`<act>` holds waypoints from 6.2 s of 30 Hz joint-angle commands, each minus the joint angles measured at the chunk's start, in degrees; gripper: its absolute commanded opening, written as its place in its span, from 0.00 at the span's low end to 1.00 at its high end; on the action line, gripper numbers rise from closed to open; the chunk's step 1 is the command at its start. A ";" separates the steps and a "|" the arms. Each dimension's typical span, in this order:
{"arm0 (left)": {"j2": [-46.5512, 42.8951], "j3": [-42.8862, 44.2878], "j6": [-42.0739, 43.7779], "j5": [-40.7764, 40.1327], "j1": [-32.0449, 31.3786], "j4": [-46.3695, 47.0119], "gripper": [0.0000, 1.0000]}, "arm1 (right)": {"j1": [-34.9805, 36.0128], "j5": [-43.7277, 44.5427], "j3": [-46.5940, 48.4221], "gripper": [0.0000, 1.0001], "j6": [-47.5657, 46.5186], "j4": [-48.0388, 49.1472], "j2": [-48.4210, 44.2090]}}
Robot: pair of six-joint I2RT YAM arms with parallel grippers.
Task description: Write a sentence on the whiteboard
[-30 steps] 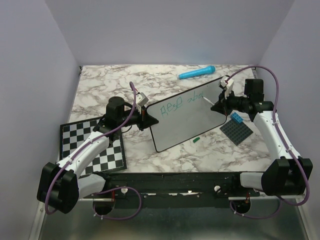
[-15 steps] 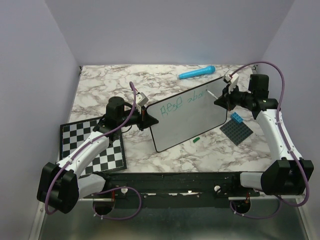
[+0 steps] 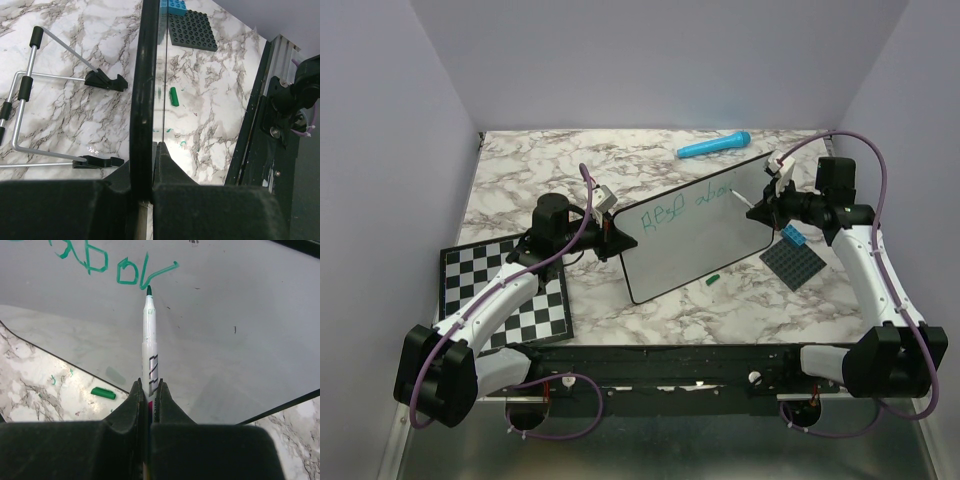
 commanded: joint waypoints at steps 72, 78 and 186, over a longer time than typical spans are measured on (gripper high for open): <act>2.51 -1.44 7.19 -4.57 -0.37 -8.86 0.00 | -3.97 2.24 2.98 0.01 -1.50 -4.91 4.74; 2.60 -1.44 7.19 -4.48 -0.37 -8.86 0.00 | -4.76 -1.70 3.95 0.00 -2.20 -5.00 3.51; 1.46 -1.00 7.37 -5.80 -0.37 -10.09 0.00 | -11.53 -4.79 -0.97 0.00 0.26 4.84 -2.56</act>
